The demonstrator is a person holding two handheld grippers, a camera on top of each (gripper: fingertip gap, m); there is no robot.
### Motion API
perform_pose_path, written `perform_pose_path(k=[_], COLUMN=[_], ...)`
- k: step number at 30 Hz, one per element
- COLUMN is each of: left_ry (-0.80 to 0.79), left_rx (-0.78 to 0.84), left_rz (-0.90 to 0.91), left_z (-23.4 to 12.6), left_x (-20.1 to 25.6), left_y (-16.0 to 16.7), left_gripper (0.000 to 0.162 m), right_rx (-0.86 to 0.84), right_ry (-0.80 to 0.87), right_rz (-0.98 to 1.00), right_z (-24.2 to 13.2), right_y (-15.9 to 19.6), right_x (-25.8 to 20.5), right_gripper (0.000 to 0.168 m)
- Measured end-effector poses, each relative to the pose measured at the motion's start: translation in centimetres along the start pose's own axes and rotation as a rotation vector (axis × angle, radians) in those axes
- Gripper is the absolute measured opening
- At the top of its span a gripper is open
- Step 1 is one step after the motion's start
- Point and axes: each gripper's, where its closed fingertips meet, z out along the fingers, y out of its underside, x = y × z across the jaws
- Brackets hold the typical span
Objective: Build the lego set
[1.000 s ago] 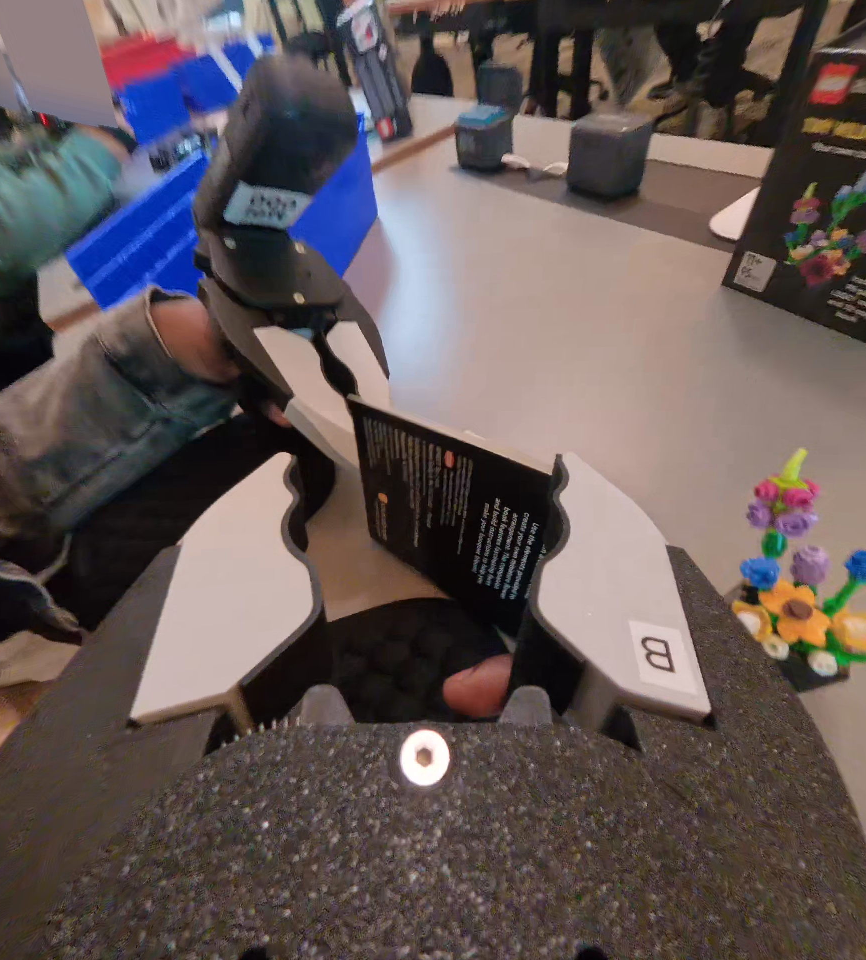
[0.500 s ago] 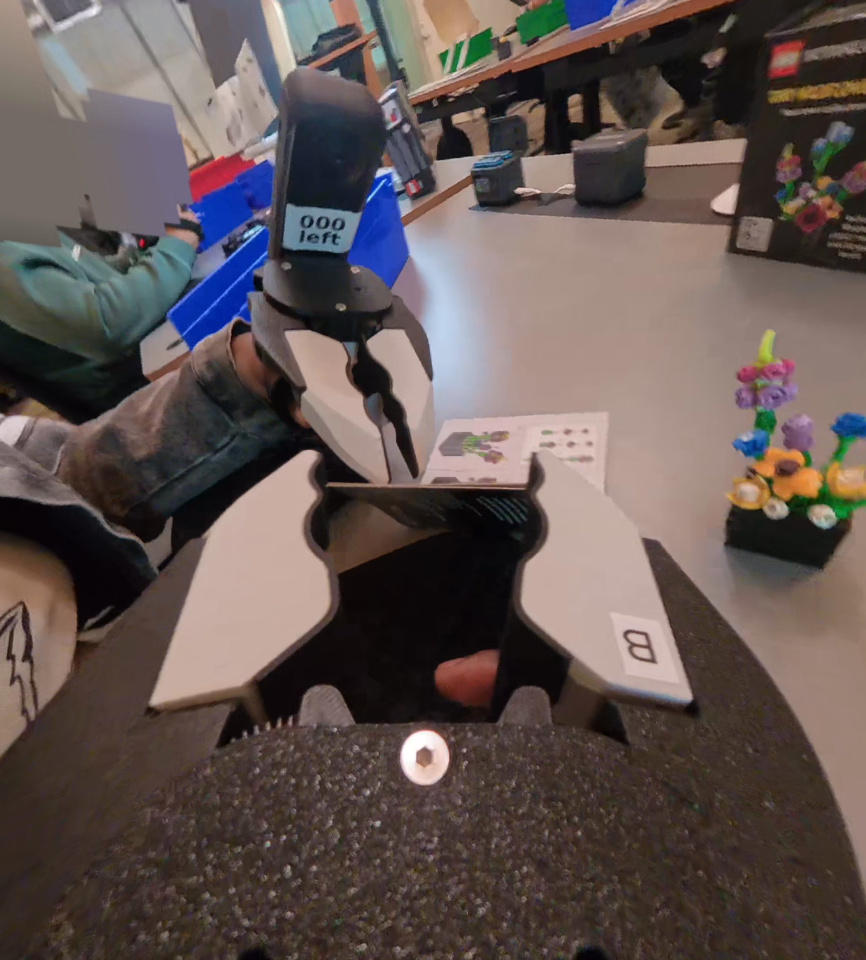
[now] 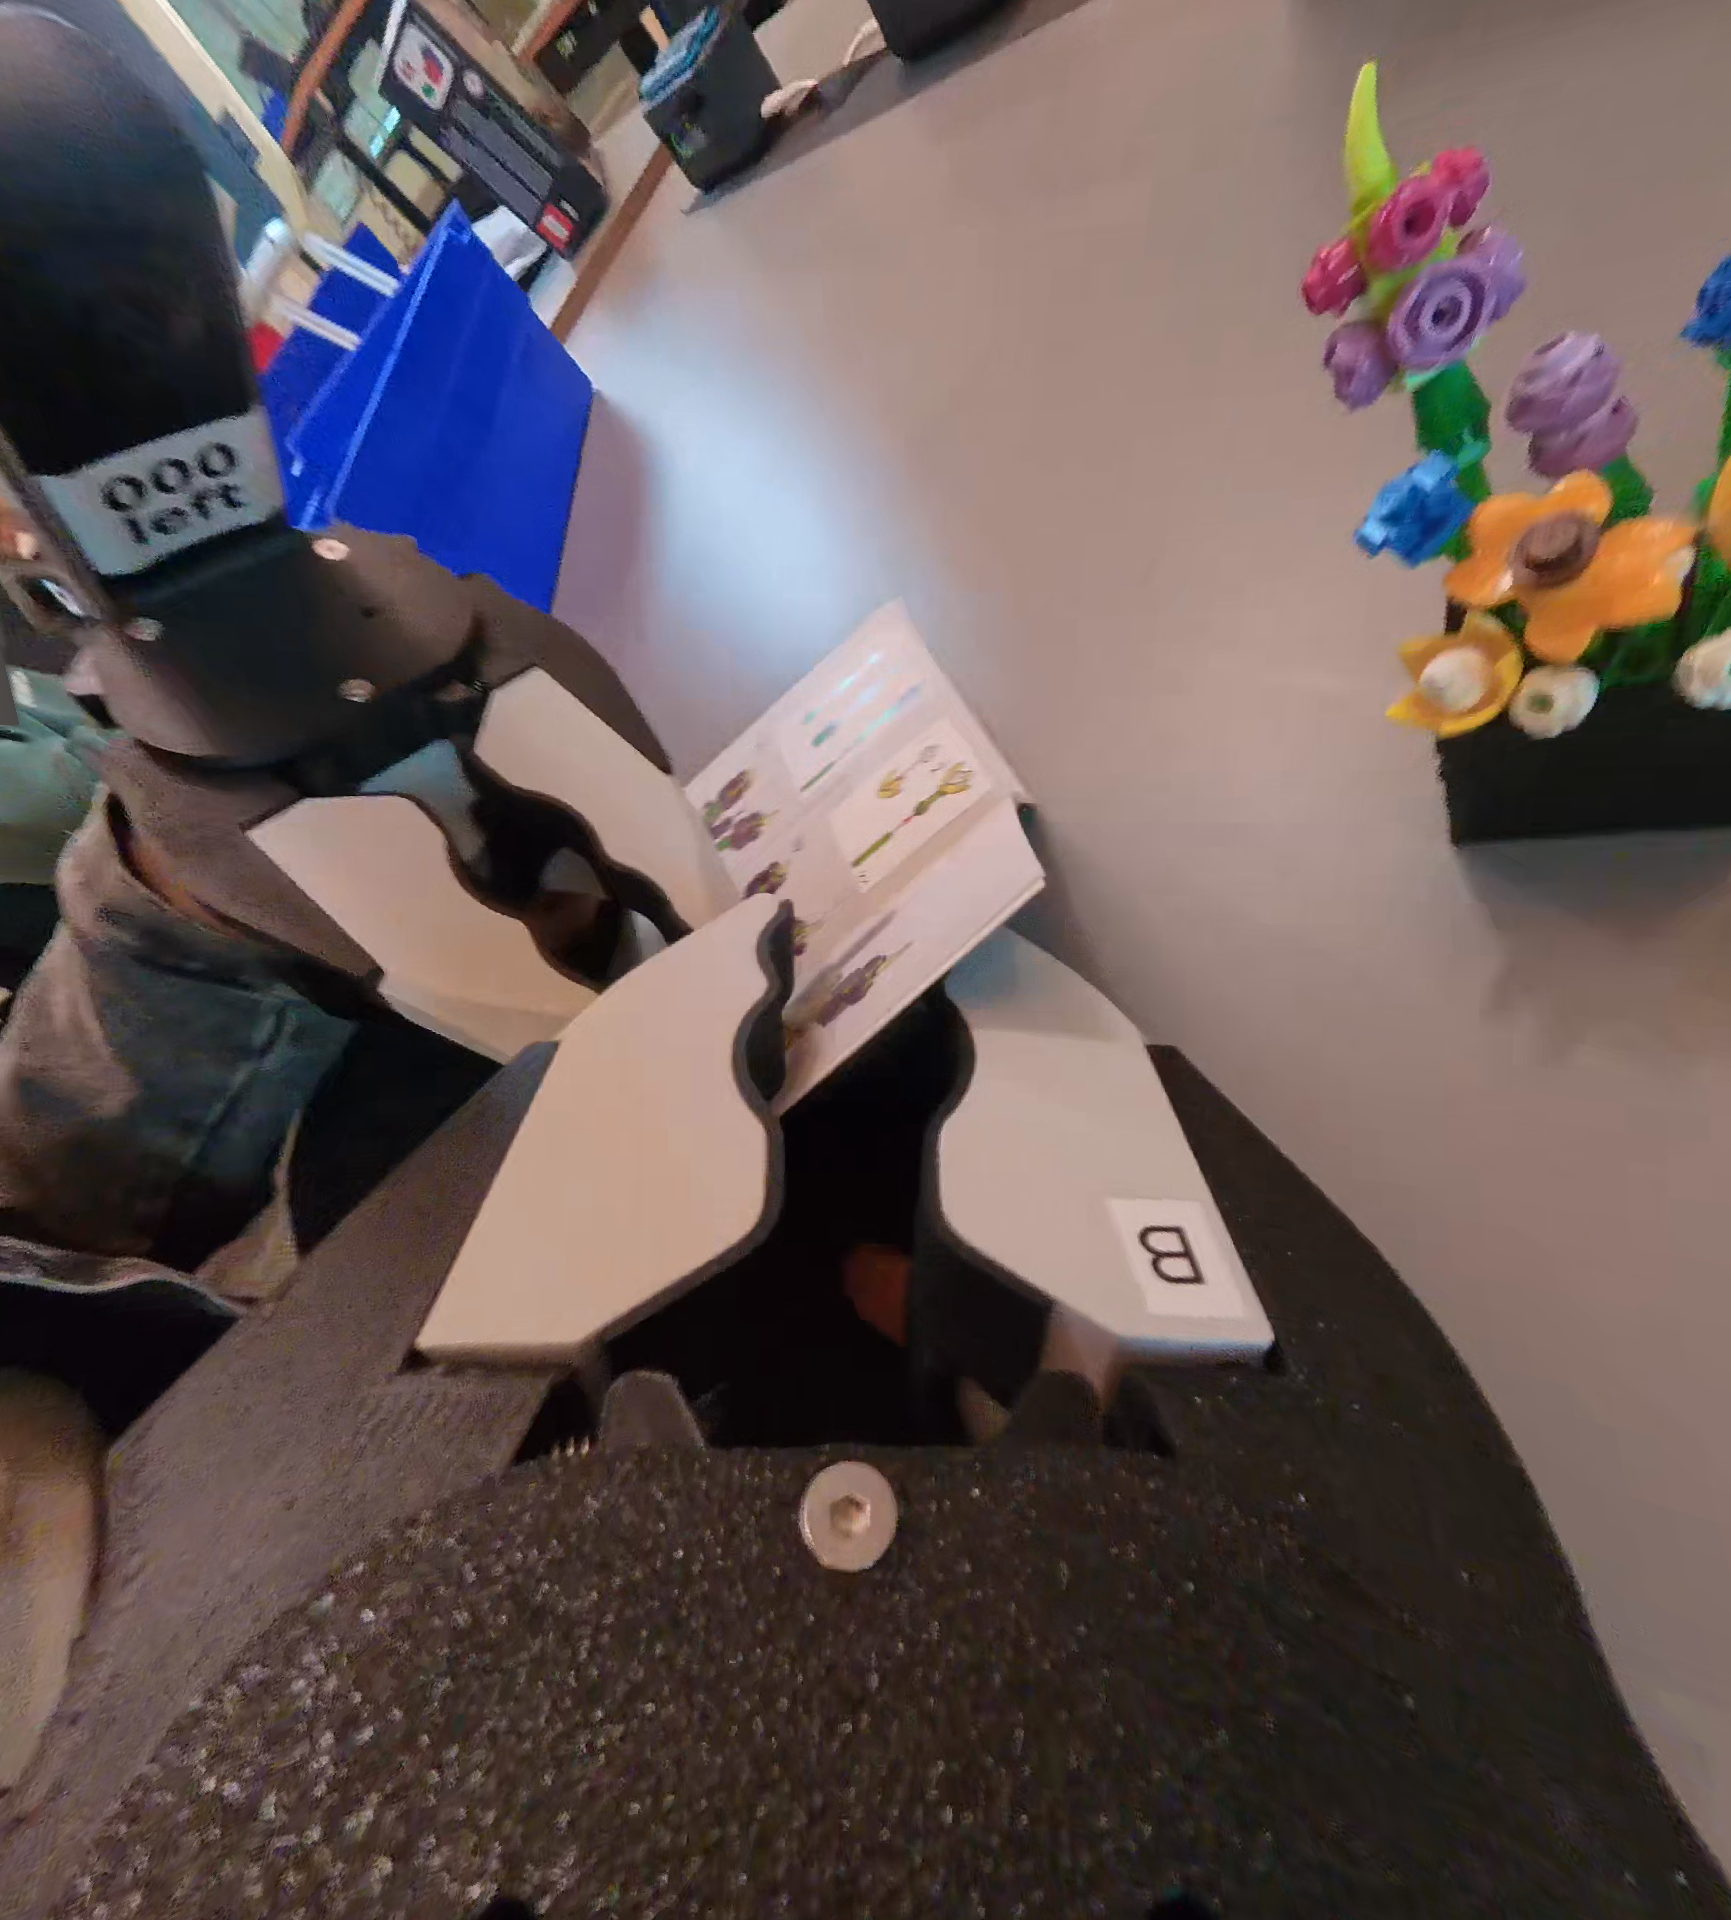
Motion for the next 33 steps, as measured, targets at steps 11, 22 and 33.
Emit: perform_pose_path(k=[11, 22, 33], left_ry=[-0.106, -0.314, -0.374], left_rx=[0.028, 0.383, 0.379], left_rz=[0.08, 0.867, 1.124], left_z=[-2.0, -5.5, -7.2], left_x=[-3.8, -1.8, 0.5], left_y=[-1.0, -6.8, -6.0], left_gripper=[0.025, 0.05, 0.042], right_rx=[-0.078, 0.047, 0.092], right_ry=[-0.02, 0.164, 0.283], right_rz=[-0.276, -0.844, -1.161], right_z=[0.6, 1.3, 1.6], right_y=[-1.9, -3.4, -4.1], right_x=[-0.9, -3.5, -5.0], right_gripper=[0.022, 0.017, 0.016])
